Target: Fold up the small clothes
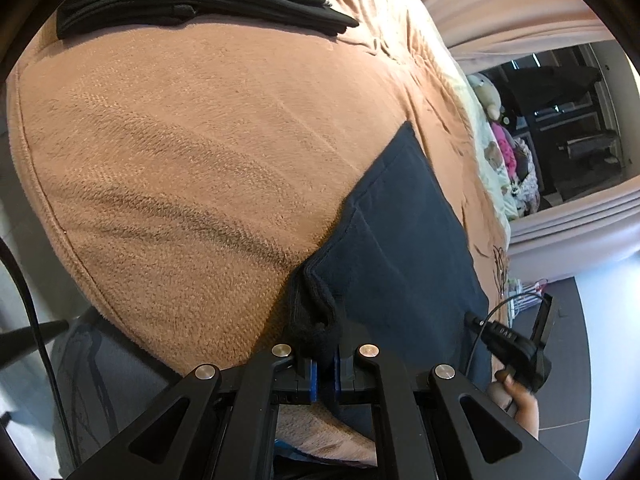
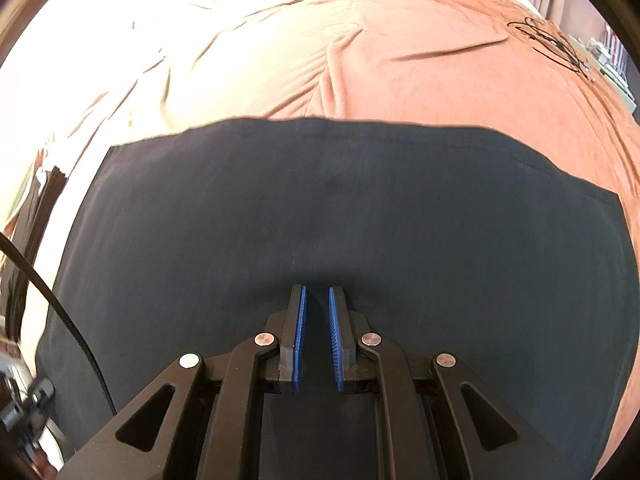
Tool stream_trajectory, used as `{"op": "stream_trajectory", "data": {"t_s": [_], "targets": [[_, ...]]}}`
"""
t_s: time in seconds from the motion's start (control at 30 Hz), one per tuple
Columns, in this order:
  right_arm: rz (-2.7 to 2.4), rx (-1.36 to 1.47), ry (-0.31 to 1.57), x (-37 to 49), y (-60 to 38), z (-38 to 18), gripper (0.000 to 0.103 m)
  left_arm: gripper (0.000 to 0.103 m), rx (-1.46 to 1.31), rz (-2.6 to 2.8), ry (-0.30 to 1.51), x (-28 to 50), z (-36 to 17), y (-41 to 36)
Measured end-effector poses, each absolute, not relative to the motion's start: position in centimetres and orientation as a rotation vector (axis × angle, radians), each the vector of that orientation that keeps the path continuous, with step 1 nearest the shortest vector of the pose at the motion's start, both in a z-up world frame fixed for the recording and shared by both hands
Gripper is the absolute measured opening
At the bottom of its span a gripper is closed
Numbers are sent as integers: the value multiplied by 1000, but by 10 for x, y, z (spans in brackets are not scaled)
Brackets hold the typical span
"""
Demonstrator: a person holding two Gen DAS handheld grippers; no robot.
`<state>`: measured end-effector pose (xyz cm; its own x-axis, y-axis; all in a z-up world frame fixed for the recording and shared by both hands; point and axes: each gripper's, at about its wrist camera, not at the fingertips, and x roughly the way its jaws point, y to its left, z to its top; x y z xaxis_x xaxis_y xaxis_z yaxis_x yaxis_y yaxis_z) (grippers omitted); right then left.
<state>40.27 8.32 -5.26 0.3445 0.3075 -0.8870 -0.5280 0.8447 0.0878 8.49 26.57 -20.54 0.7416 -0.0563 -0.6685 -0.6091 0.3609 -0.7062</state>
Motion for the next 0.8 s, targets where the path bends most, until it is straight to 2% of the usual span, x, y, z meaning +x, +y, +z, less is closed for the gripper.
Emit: {"op": "stream_trajectory", "data": {"t_s": [0.37,0.53,0.8], "targets": [[518,-167,1124,433,83,-51,8,4,-1199,370,670,81,-205,267],[598,-146,1130,404,75,-44,9,4,-1233,316,638,75,-201,269],[680,-137,1179,348,60,-63,9,4,-1235,177,561,81,-175,269]]}}
